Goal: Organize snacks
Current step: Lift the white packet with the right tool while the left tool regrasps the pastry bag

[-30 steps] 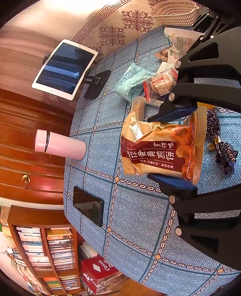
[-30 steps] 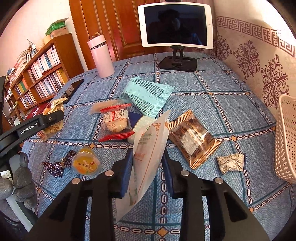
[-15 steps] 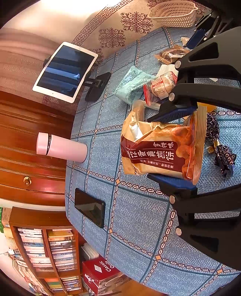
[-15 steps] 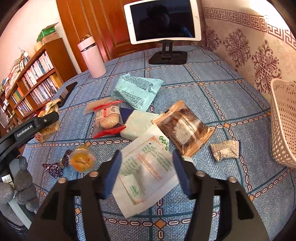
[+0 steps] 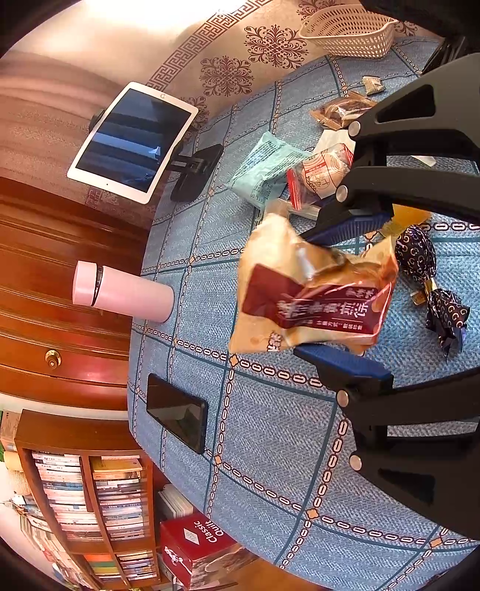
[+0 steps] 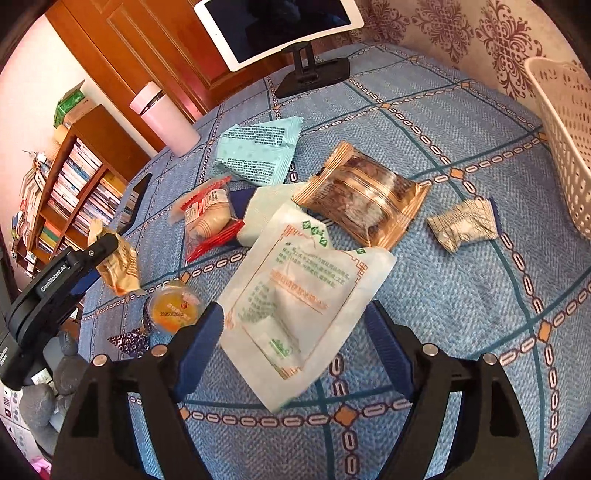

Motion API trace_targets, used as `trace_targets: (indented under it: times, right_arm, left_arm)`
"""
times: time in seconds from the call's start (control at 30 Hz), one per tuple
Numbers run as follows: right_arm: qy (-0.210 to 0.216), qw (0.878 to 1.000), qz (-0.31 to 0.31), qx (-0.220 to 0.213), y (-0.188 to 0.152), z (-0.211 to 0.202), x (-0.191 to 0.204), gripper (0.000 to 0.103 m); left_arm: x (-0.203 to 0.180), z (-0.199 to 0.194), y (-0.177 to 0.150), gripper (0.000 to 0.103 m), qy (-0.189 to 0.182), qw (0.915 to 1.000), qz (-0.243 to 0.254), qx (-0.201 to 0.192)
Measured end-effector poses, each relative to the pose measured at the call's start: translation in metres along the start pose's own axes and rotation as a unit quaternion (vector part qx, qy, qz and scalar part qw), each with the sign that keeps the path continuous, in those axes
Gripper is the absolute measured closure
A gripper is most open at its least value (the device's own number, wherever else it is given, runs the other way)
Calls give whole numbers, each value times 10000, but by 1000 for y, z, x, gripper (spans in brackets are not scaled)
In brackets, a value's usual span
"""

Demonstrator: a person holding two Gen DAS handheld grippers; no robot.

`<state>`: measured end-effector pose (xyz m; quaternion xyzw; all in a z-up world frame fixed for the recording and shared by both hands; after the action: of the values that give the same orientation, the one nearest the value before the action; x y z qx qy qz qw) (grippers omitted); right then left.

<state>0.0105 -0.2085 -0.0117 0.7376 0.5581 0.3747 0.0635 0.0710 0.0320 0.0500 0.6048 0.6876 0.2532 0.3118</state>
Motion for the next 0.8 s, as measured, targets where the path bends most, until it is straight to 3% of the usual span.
trace_targets:
  times: [0.13, 0.27, 0.33, 0.37, 0.43, 0.8]
  right_arm:
    - [-192, 9988, -448, -9, 13, 21, 16, 20]
    - [-731, 9906, -1152, -7, 11, 34, 32, 22]
    - [-1065, 9828, -1509, -69, 6, 35, 38, 42]
    - [-1166, 9795, -1637, -104, 3, 34, 40, 46]
    - [-1128, 9793, -1676, -149, 2, 29, 39, 60]
    - [-710, 9854, -1450, -532, 6, -19, 30, 68]
  left_arm:
    - [1, 1, 0, 49, 4, 10000, -20, -2]
    - [1, 1, 0, 49, -1, 10000, -14, 4]
    - [2, 3, 0, 49, 2, 10000, -10, 20]
    - [1, 3, 0, 49, 1, 10000, -8, 28]
    - [1, 4, 0, 49, -20, 10000, 1, 25]
    - [-10, -19, 3, 49, -183, 9988, 222, -396]
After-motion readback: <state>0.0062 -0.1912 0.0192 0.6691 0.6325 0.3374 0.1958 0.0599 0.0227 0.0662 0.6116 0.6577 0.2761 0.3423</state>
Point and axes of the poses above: each gripper's, at about its wrist camera, not at the fingertips, and z roughly the way its jaws point, x to its left, y to its top, the point moved 2 cm from there along z, roughly the way its jaws point, and after that the axes turned 7 degrees about y, right-handed, at the moved point
